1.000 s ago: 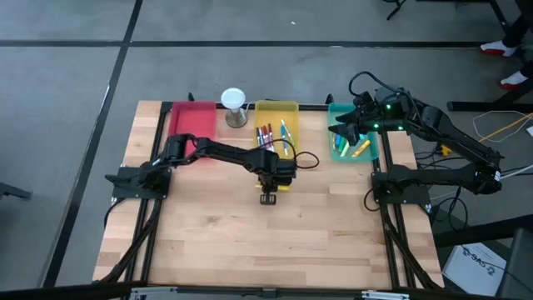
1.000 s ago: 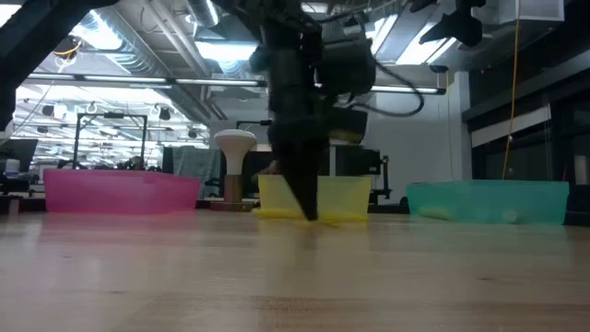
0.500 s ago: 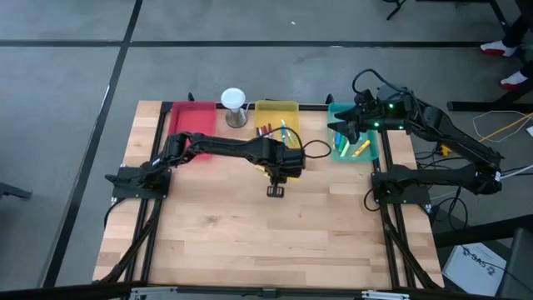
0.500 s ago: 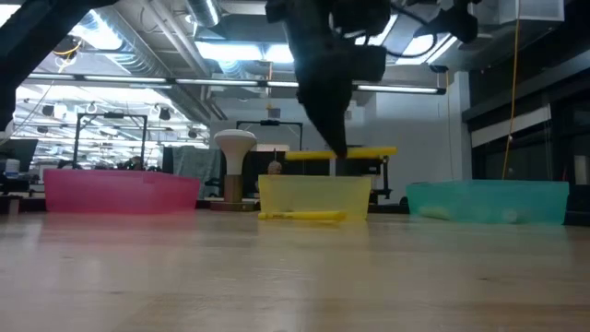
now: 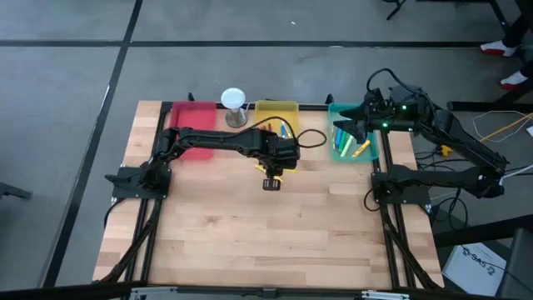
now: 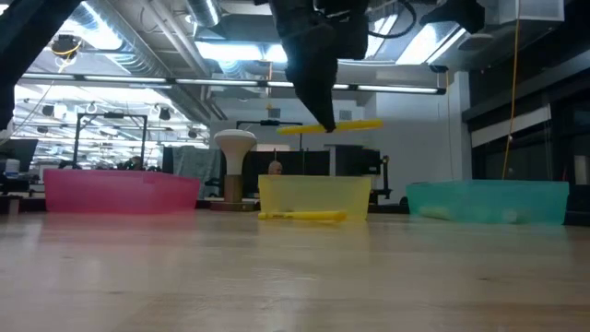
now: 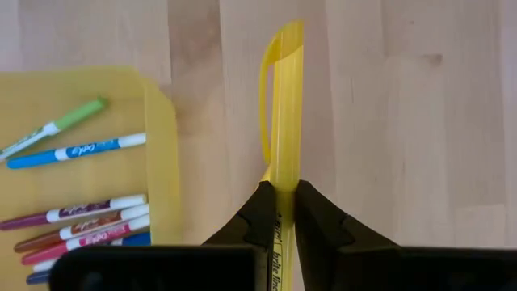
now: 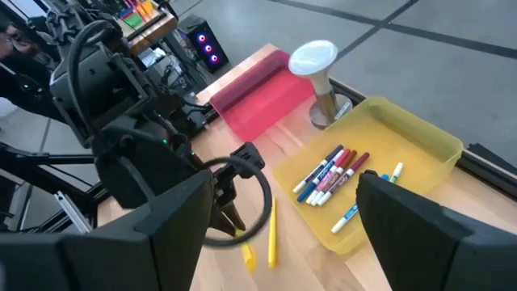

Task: Pick & Place Markers
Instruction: Put the bottom yellow pen into the red bin

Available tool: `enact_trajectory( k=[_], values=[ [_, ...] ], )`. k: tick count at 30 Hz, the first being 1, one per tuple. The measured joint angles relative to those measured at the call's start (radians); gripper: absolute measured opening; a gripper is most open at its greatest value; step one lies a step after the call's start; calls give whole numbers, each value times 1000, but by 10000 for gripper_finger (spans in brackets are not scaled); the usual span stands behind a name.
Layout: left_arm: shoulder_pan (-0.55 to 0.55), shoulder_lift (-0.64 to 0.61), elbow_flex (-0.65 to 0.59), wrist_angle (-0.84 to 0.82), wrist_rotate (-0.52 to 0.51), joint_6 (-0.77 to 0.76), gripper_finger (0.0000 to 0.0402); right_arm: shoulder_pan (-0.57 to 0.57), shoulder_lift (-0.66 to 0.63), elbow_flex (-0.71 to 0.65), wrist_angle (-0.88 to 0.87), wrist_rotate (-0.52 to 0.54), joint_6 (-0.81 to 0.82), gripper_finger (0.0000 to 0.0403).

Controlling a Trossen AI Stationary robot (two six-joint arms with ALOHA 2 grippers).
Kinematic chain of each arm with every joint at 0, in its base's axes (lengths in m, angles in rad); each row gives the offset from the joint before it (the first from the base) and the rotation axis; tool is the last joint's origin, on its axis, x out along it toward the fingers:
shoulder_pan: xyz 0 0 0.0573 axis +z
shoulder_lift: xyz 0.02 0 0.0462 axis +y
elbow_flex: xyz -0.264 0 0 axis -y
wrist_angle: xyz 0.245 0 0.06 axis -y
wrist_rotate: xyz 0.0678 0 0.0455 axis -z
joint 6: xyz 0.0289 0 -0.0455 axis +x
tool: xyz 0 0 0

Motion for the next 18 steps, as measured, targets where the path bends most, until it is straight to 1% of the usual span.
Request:
enact_trajectory(
  k=[9, 13, 18],
  values=[
    [-2, -110, -156, 157, 7, -83, 23, 0, -17, 0, 3, 0, 10, 298],
    [-8, -180, -235, 252, 7, -126, 23, 0, -17, 0, 6, -1, 2, 298],
    [-7, -298, -344, 399, 6, -193, 23, 1, -17, 0, 6, -3, -4, 298]
  ],
)
